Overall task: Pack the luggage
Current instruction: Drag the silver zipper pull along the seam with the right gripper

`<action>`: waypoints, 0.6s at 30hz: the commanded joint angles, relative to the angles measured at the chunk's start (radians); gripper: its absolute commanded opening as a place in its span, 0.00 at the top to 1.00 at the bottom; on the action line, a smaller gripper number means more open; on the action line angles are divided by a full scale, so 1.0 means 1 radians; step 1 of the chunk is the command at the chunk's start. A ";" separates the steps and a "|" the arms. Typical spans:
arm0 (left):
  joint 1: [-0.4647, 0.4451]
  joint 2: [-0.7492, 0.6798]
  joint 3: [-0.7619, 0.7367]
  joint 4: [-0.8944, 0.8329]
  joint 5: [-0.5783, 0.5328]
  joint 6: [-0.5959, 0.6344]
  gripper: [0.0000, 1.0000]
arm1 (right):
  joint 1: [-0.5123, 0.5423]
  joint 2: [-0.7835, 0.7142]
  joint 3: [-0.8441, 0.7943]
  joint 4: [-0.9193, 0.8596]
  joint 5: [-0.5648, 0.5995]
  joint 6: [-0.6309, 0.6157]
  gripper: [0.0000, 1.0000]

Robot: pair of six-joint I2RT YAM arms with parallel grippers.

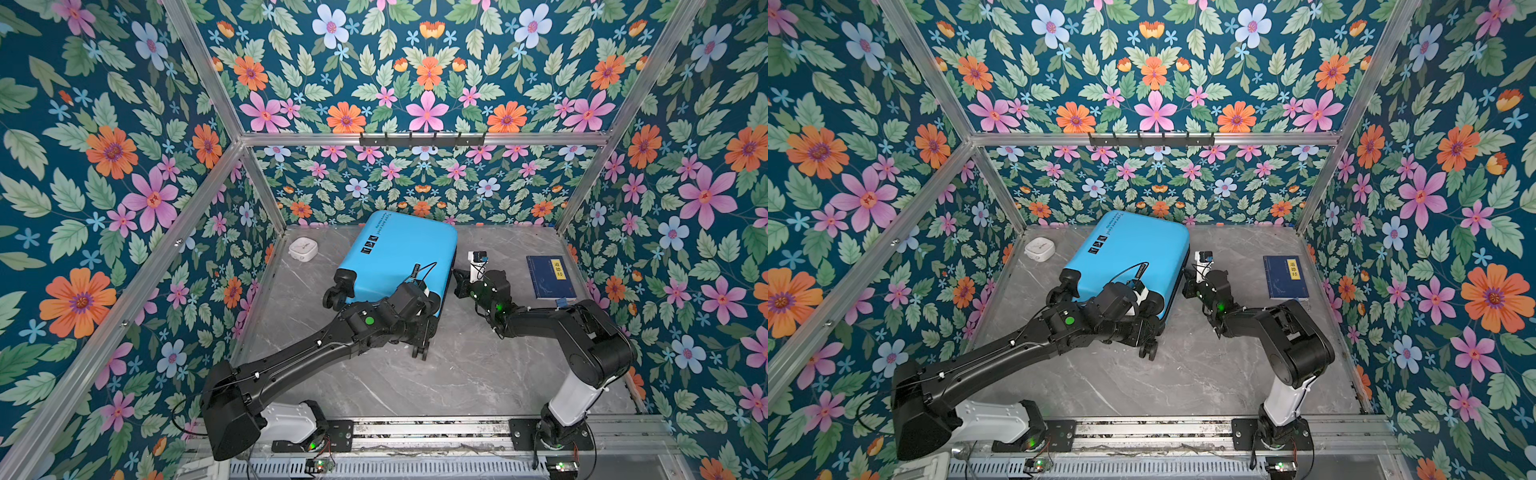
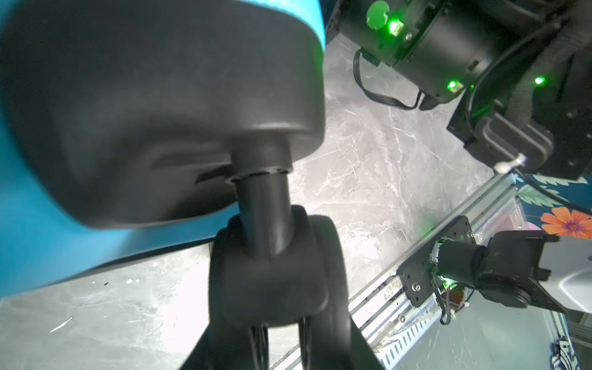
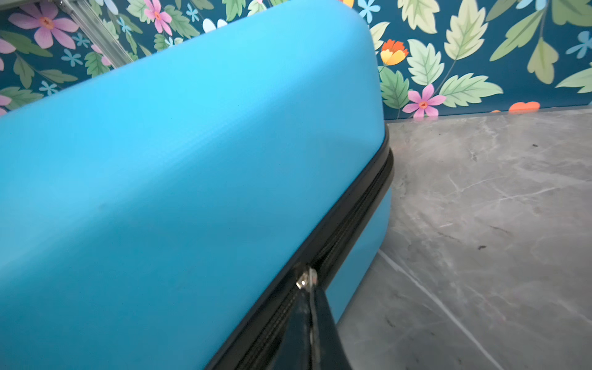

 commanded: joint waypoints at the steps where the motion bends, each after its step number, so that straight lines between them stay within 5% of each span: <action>1: -0.008 -0.012 0.004 0.028 0.097 0.058 1.00 | -0.016 0.006 0.021 0.091 0.072 0.004 1.00; 18: -0.016 -0.021 -0.001 0.025 0.122 0.060 1.00 | -0.102 0.043 0.068 0.059 0.038 0.027 1.00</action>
